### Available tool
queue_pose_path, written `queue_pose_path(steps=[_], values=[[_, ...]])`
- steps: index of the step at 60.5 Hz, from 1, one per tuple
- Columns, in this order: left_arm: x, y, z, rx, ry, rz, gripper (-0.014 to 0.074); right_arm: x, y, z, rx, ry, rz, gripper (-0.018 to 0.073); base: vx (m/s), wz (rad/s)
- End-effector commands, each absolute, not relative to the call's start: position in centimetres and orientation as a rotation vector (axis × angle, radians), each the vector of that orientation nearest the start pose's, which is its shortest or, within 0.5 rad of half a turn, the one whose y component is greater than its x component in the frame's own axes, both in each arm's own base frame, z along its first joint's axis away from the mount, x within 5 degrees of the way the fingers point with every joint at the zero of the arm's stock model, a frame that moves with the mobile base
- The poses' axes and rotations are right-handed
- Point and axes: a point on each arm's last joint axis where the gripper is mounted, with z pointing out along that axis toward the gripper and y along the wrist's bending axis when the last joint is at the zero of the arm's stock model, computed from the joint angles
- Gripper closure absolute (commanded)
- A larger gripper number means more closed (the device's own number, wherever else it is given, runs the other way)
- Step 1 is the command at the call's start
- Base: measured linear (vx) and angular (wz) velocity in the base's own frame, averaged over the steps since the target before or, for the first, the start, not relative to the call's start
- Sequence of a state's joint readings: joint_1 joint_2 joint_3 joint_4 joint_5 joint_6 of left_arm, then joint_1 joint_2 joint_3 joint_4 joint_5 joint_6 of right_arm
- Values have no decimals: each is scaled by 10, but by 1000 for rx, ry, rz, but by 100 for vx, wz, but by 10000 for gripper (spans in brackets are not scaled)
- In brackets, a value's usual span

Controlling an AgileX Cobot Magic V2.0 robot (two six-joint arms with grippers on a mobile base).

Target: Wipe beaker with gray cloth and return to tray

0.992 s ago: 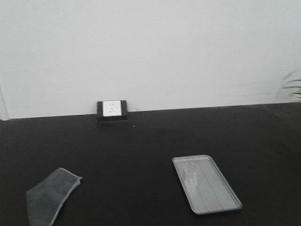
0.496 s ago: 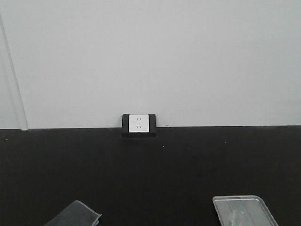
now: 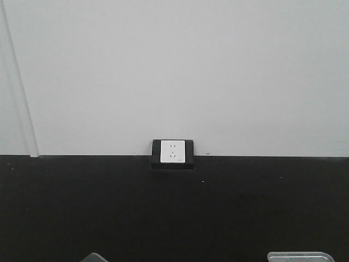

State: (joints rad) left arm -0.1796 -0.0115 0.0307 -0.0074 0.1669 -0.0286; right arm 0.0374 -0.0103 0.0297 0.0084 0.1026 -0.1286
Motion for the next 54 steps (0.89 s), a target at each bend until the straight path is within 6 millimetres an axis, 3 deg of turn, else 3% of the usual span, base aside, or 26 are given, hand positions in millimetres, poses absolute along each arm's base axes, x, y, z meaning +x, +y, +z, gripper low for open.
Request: queue_pose_path(steps=[1, 54], values=[[55, -10, 199, 102, 1565, -182, 602, 57, 2, 197, -132, 1526, -81, 564, 4, 2], [55, -10, 199, 105, 1563, -178, 602, 57, 2, 198, -131, 1518, -81, 564, 0, 0]])
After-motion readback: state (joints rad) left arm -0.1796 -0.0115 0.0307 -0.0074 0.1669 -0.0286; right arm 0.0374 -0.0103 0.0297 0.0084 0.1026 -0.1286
